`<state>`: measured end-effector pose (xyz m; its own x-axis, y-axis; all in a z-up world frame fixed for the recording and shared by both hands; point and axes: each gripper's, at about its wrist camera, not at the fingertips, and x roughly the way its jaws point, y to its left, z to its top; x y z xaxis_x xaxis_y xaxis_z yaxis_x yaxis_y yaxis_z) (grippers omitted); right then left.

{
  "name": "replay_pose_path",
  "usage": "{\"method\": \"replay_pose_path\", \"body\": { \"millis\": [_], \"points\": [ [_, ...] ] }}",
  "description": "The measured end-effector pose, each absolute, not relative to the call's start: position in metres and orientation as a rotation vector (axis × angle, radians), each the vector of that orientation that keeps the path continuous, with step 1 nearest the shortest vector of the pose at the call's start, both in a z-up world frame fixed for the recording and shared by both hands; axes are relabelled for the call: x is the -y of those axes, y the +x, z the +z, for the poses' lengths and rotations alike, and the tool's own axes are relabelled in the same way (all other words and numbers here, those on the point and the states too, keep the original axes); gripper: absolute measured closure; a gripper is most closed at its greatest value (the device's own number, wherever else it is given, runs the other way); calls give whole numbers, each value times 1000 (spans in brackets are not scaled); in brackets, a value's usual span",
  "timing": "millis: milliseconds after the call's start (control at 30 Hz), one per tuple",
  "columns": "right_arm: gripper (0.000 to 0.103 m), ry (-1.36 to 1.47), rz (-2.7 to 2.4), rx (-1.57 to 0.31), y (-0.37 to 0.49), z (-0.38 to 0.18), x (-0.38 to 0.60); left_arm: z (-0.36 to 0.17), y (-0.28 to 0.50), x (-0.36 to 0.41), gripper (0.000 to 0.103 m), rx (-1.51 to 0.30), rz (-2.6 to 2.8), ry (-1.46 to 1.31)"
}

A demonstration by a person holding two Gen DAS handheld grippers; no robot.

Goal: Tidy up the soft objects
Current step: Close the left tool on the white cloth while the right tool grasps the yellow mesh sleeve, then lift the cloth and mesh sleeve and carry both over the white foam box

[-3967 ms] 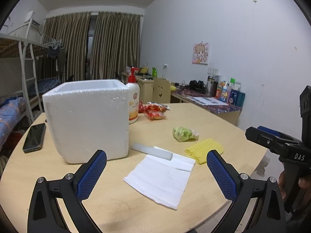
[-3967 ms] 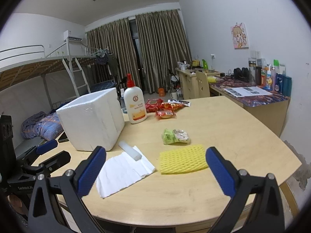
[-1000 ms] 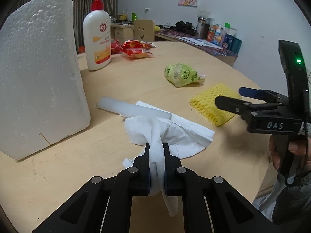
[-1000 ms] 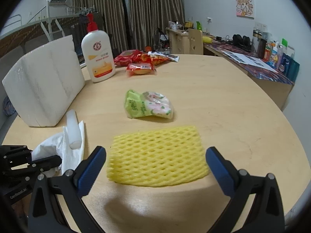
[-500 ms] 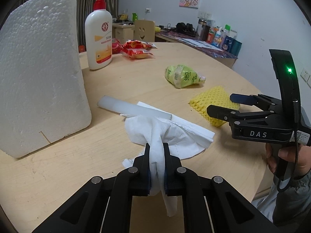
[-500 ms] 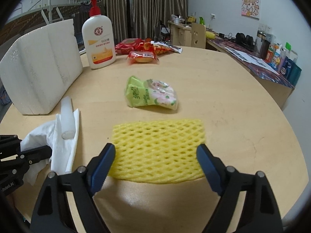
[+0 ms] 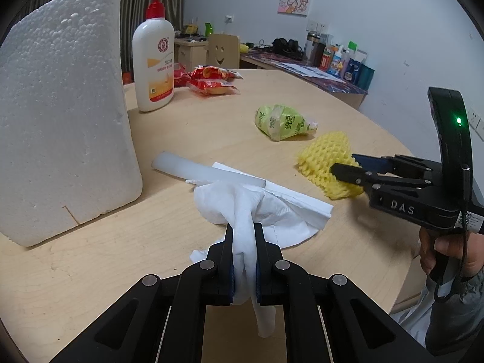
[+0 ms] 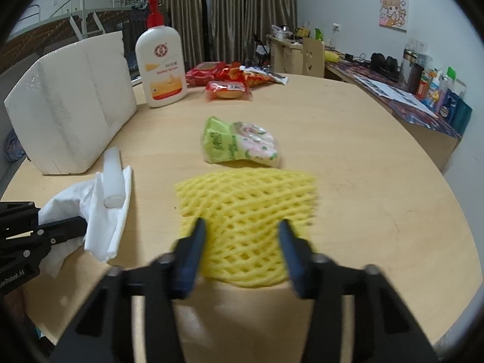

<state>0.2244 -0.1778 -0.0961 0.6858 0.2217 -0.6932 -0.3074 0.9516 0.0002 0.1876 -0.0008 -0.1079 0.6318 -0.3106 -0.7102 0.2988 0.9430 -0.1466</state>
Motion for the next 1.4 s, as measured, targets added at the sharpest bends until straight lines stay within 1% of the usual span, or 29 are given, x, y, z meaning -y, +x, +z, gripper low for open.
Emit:
{"method": "replay_pose_path", "body": {
  "millis": [33,67,233,500,633,1133,1400],
  "points": [
    [77,-104,304,-763,223,-95,181,-107,187,0,93,-810,-352,-21],
    [82,-94,311,-767,223,-95,183,-106,187,0,93,-805,-356,-24],
    [87,-72,304,-752,218,-96,183,-99,178,3,93,-763,-391,-7],
    [87,22,338,-714,210,-89,193,-87,163,4,93,-713,-386,11],
    [87,44,345,-661,200,-79,196,-76,155,4,93,-676,-381,21],
    [87,46,384,-496,164,-28,195,-12,125,-17,93,-471,-332,-10],
    [87,49,393,-414,144,-8,195,9,108,-22,93,-417,-309,-4]
  ]
}}
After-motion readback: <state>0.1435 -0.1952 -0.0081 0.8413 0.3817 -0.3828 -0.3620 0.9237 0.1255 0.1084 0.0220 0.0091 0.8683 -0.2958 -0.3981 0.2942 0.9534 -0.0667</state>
